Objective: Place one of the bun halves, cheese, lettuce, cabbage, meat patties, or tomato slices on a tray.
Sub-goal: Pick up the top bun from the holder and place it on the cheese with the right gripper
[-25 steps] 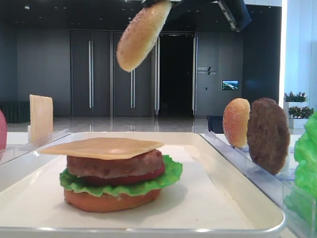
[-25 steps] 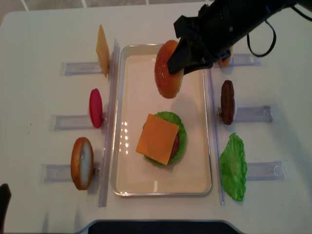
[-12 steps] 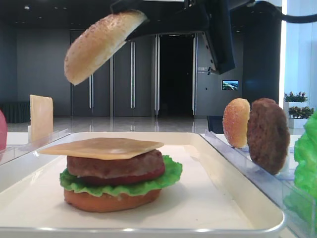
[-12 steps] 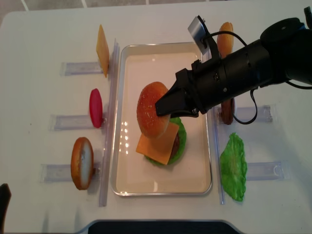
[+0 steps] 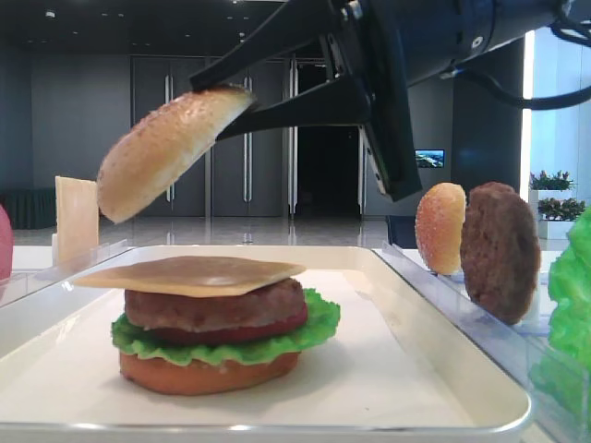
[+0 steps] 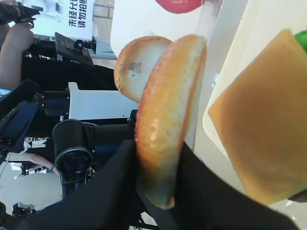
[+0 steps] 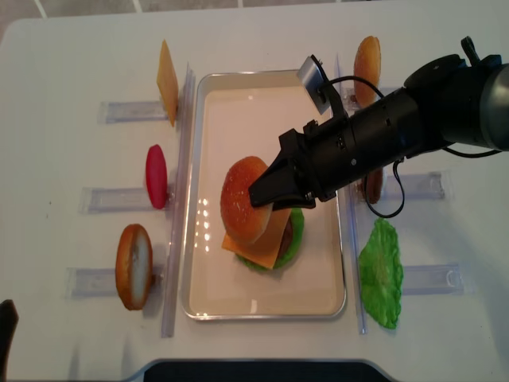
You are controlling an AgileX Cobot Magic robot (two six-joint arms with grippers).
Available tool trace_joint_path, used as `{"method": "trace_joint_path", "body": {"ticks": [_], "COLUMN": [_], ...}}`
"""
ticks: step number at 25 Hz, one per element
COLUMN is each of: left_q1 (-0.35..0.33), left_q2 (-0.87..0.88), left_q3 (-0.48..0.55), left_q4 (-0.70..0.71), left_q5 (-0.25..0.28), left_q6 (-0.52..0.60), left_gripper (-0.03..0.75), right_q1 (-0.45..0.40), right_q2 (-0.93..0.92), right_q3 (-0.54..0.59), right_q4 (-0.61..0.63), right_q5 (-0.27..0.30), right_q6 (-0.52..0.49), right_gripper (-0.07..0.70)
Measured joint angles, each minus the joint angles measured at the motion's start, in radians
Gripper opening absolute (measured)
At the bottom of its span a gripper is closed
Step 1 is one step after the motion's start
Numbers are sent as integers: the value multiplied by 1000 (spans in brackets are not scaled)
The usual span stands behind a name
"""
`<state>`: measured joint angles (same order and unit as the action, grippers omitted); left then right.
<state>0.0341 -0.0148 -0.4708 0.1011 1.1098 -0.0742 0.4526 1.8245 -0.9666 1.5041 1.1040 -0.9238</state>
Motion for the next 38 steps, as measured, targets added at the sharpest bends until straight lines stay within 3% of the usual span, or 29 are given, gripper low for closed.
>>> {"method": "trace_joint_path", "body": {"ticks": [11,38], "left_q1": [0,0], "left_q2": [0,0], "left_q3": [0,0], "left_q4": [0,0], "left_q5": [0,0], "left_q6": [0,0], "left_gripper": [692,692], "right_q1": [2,2], "right_q2": [64,72], "right_q3": [0,0], "right_q4": [6,-6], "right_q5": [49,39], "right_q6": [-23,-29], "right_gripper": [199,221]}}
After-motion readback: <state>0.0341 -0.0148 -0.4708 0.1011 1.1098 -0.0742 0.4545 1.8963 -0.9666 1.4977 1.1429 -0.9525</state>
